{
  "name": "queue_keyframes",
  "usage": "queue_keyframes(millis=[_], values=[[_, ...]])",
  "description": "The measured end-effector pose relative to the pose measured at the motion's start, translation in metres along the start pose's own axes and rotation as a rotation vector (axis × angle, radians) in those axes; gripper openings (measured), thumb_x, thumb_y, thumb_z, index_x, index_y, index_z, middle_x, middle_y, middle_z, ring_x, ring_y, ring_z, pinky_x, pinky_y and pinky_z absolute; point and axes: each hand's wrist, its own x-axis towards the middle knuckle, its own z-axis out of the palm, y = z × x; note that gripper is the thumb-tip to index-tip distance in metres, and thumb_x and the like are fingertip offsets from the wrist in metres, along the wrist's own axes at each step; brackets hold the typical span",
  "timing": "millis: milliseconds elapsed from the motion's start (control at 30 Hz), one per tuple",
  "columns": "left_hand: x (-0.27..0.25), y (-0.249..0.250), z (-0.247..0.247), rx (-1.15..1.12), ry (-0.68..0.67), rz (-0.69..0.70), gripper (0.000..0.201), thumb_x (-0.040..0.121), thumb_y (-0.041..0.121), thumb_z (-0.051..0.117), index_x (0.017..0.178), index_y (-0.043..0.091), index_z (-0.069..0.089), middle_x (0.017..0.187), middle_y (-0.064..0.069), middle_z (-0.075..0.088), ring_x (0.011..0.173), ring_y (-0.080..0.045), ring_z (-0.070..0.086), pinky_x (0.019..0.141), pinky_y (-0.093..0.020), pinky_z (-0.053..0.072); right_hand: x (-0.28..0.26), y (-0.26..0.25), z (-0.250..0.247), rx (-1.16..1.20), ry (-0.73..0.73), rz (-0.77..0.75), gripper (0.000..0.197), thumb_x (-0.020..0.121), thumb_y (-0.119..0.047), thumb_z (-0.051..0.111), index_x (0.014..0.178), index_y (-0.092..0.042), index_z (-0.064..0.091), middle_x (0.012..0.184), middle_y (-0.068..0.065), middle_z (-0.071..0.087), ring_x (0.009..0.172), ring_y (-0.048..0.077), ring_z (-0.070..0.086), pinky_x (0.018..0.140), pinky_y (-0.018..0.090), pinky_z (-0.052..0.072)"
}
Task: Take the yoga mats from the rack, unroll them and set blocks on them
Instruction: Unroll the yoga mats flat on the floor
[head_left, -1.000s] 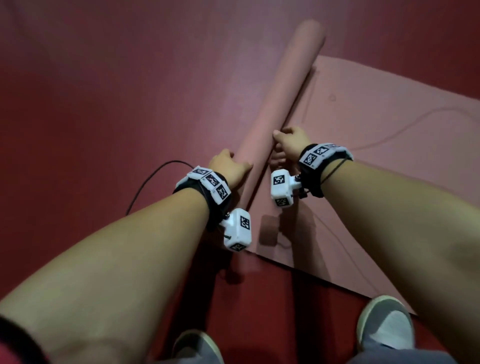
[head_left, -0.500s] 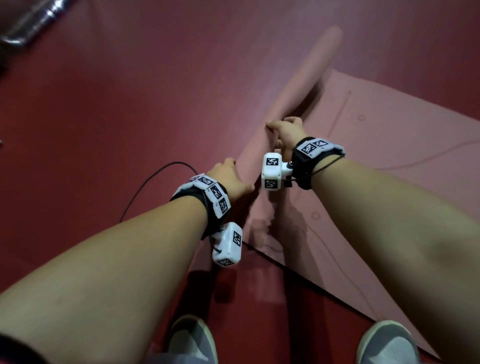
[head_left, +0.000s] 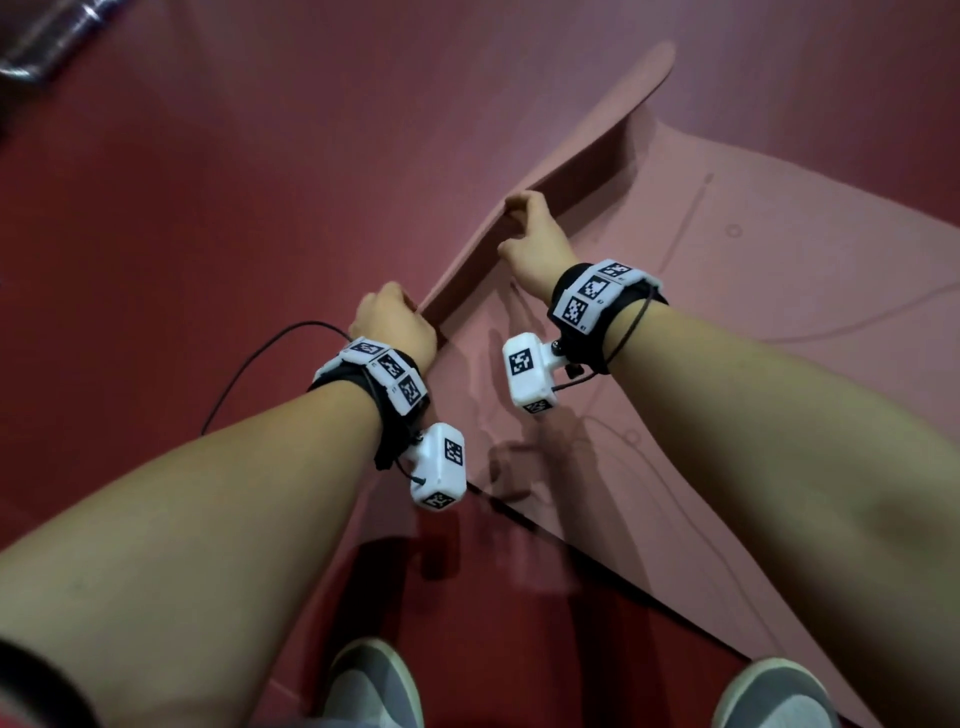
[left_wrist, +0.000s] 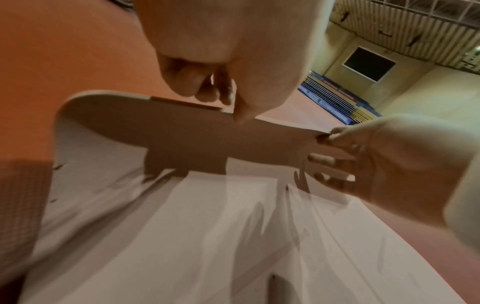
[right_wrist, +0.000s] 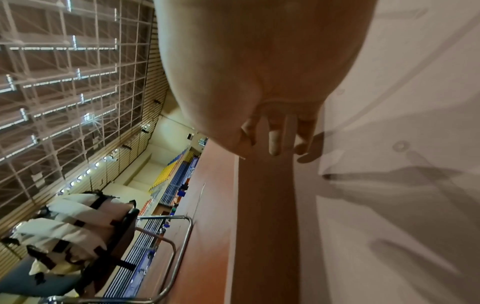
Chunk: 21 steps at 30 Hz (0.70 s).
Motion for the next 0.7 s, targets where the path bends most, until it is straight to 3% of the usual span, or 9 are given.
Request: queue_keyframes(millis=[100,167,233,300,400,500,567,700], values=[[0.007,-0.007,0.004,-0.110,-0.004,-0.130,0.018,0.091,0.028,0.059,0.103,0.014,0.061,0.105,-0.011,0.067,0.090,-0.036,0.063,0.075,-0.035,0.046,0.004,0.007,-0.001,-0.130,-0.078,-0.025,0.066,0.085,-0.002,0.052,0.146,-0.020,0.035,0.147,0.001,0.046,0.128,0.019,0.049,0.102,0.028,0.042],[0.011,-0.009,0.010,-0.155,-0.002,-0.158,0.019,0.092,0.028,0.057,0.103,0.013,0.059,0.104,-0.011,0.066,0.084,-0.033,0.059,0.073,-0.035,0.044,0.008,0.009,0.002,-0.238,-0.138,-0.071,0.074,0.086,-0.001,0.049,0.153,-0.020,0.026,0.155,0.003,0.037,0.137,0.019,0.041,0.108,0.024,0.034],[0.016,-0.010,0.017,-0.183,-0.018,-0.154,0.015,0.093,0.025,0.055,0.103,0.013,0.058,0.106,-0.012,0.065,0.085,-0.033,0.057,0.073,-0.034,0.043,0.011,0.011,0.009,-0.343,-0.184,-0.131,0.079,0.084,0.003,0.044,0.156,-0.018,0.018,0.162,0.004,0.022,0.148,0.018,0.024,0.119,0.028,0.022],[0.020,-0.014,0.023,-0.198,-0.044,-0.119,0.013,0.092,0.018,0.053,0.103,0.015,0.058,0.111,-0.012,0.063,0.089,-0.032,0.057,0.073,-0.032,0.039,0.013,0.015,0.017,-0.444,-0.201,-0.164,0.083,0.083,0.004,0.042,0.157,-0.019,0.011,0.164,0.003,0.013,0.151,0.018,0.014,0.122,0.033,0.015],[0.024,-0.023,0.031,-0.189,-0.100,-0.072,0.029,0.090,0.012,0.050,0.116,0.020,0.060,0.120,-0.012,0.057,0.099,-0.032,0.058,0.080,-0.030,0.040,0.017,0.022,0.024,-0.535,-0.211,-0.170,0.086,0.085,0.002,0.042,0.158,-0.024,0.006,0.165,-0.001,0.008,0.151,0.018,0.010,0.122,0.043,0.019],[0.028,-0.027,0.039,-0.161,-0.136,-0.074,0.037,0.091,0.018,0.050,0.126,0.028,0.056,0.121,-0.013,0.052,0.106,-0.038,0.057,0.095,-0.041,0.047,0.024,0.023,0.026,-0.660,-0.220,-0.186,0.086,0.086,-0.001,0.044,0.157,-0.028,0.005,0.165,-0.006,0.006,0.152,0.018,0.005,0.119,0.050,0.020],[0.031,-0.028,0.042,-0.159,-0.153,-0.085,0.039,0.090,0.022,0.050,0.128,0.033,0.054,0.121,-0.012,0.050,0.106,-0.037,0.056,0.097,-0.046,0.047,0.031,0.020,0.030,-0.725,-0.234,-0.199,0.086,0.086,-0.003,0.047,0.157,-0.029,0.005,0.165,-0.008,0.004,0.152,0.019,0.002,0.119,0.051,0.019],[0.038,-0.030,0.050,-0.137,-0.165,-0.061,0.047,0.090,0.024,0.051,0.134,0.037,0.052,0.123,-0.008,0.046,0.109,-0.033,0.054,0.097,-0.042,0.047,0.043,0.025,0.038,-0.817,-0.262,-0.209,0.080,0.089,-0.009,0.049,0.157,-0.031,0.011,0.165,-0.006,0.002,0.152,0.021,0.000,0.119,0.053,0.016]])
